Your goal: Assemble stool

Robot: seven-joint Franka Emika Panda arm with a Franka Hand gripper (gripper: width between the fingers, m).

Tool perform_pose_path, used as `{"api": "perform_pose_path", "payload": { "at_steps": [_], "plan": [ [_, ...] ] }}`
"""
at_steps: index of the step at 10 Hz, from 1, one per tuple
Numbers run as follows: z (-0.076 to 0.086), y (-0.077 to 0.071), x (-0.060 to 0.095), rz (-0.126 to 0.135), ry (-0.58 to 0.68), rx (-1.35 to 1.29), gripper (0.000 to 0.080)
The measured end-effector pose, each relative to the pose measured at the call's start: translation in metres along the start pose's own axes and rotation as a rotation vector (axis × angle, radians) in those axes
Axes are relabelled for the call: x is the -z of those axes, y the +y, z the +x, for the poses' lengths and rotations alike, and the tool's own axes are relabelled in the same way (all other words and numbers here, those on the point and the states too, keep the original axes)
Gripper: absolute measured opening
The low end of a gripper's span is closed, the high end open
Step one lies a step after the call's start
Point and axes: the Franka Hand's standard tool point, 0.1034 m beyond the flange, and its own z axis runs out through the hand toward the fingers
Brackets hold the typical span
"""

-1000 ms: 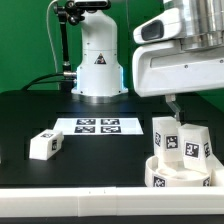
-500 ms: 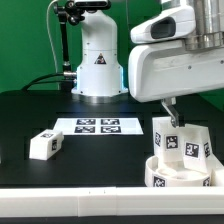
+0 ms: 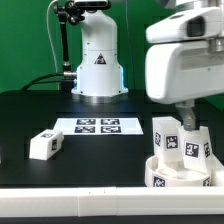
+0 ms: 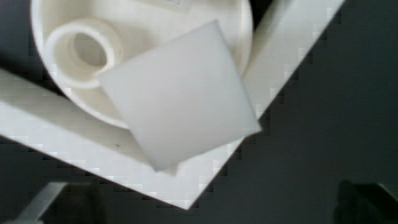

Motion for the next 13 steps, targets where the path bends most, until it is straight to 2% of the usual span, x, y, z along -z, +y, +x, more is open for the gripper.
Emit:
{"api": "perform_pose_path", "payload": {
  "at_steps": [3,7,8,9,13],
  "plan": [
    [-0.005,0.007,-0.004,-0.004,-0.011,0.084,0.0649],
    [-0.012,0.007,-0.016,0.004,-0.031,0.081,0.0622],
    [-0.012,0.008,-0.016,0.004,-0.032,0.079,0.0448],
    [-0.012,0.008,-0.015,0.003,-0.03,0.079,0.0338],
    [-0.012,0.008,-0.015,0.002,-0.03,0.045,0.0338]
  ]
}}
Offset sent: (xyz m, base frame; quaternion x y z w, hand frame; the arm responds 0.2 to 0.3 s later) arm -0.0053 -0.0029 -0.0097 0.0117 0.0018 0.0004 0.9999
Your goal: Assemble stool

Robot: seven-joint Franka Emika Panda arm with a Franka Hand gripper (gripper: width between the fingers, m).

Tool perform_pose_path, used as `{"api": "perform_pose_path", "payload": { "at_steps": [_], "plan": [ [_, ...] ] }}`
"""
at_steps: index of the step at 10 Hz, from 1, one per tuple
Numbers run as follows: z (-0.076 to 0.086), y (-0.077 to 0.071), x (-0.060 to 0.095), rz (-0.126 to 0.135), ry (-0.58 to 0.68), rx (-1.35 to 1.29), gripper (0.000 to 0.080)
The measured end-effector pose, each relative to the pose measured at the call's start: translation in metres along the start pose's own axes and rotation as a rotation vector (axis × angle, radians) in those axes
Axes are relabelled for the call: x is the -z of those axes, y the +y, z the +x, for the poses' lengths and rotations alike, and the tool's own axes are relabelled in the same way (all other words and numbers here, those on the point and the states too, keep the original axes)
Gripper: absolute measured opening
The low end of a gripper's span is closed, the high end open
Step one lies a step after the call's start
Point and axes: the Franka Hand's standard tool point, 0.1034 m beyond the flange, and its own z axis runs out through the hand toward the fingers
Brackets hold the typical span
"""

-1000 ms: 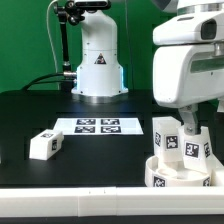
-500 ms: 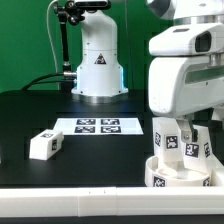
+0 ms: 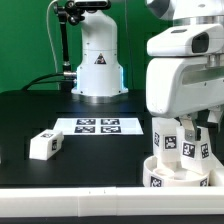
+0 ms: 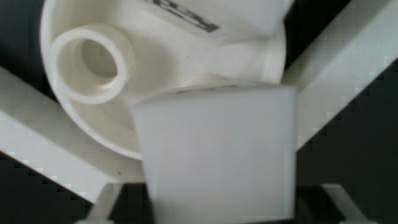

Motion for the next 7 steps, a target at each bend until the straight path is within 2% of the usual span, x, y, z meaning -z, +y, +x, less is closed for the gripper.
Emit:
{"api": "perform_pose_path", "payload": {
  "at_steps": [4,7],
  "plan": [
    [0.0,-0.0003,-0.0001,0.001,0.0,-0.242,0.0338],
    [0.0006,-0.003,-0.0009,0.007,0.005,-0.63,0.0338]
  ]
}}
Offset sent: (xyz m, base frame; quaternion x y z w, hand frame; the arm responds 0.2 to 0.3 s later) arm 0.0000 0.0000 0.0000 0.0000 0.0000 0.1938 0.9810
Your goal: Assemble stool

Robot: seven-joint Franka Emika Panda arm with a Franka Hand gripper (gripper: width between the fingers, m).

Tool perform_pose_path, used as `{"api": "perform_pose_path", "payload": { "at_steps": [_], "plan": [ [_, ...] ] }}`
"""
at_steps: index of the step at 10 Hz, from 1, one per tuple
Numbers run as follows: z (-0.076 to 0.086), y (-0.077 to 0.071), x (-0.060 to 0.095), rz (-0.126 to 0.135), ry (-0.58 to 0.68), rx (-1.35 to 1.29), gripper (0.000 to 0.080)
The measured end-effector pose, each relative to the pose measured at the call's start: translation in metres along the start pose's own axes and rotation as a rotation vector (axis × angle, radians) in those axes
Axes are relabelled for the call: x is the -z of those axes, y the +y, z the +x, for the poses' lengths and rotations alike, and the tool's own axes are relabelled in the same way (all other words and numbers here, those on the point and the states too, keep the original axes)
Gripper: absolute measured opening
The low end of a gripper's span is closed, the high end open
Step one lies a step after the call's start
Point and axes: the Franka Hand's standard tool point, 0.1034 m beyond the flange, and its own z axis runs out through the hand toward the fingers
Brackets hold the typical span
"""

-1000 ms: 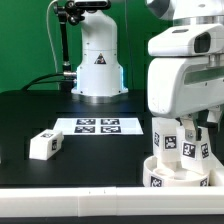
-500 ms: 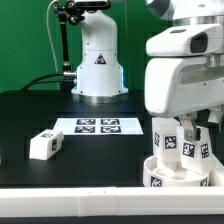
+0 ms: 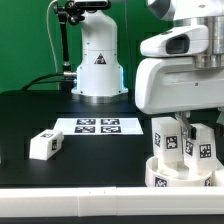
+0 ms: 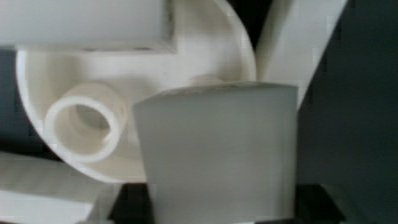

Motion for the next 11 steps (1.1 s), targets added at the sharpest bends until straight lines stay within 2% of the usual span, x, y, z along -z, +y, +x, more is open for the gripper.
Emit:
{"api": "perform_pose_path", "payload": {
  "at_steps": [5,8,11],
  "plan": [
    [0.0,0.0056,-0.0001,-0.008,0.003,-0.541,0.034],
    [-0.0002,0.0033,0.0015,-0.012,0.004,-0.831,0.034],
    [-0.0009,0.0,0.0006,0.012,-0.01,-1.002,0.034]
  ]
}}
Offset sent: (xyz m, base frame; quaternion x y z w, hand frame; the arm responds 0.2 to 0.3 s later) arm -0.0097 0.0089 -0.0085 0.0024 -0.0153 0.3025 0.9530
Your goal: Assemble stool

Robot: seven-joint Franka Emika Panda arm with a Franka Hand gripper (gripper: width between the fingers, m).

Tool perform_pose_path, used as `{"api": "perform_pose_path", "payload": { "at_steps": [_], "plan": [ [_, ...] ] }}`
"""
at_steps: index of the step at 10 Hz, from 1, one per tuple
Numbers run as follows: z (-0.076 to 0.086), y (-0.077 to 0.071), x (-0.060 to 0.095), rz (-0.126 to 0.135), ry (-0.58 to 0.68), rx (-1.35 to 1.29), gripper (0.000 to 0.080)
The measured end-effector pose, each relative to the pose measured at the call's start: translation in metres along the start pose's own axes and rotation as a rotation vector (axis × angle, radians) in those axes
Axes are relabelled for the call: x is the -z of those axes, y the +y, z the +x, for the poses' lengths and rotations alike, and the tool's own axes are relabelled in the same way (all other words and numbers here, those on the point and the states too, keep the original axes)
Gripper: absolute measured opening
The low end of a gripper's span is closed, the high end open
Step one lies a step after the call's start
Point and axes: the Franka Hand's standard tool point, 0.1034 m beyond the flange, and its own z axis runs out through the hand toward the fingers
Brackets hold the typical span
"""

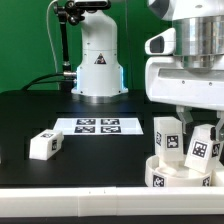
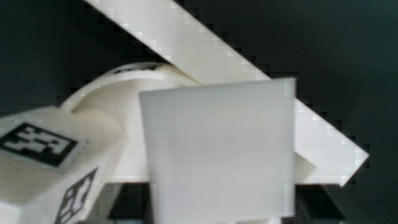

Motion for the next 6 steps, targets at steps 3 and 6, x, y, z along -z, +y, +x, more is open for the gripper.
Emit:
{"api": "perform_pose_path", "payload": {
  "at_steps": [3,6],
  "plan": [
    [-0.0019,-0.001,0.0001,0.012,-0.024,-0.198,0.034],
    [-0.0042,-0.0023,0.0,0.023,-0.051,-0.413,0.034]
  ]
}}
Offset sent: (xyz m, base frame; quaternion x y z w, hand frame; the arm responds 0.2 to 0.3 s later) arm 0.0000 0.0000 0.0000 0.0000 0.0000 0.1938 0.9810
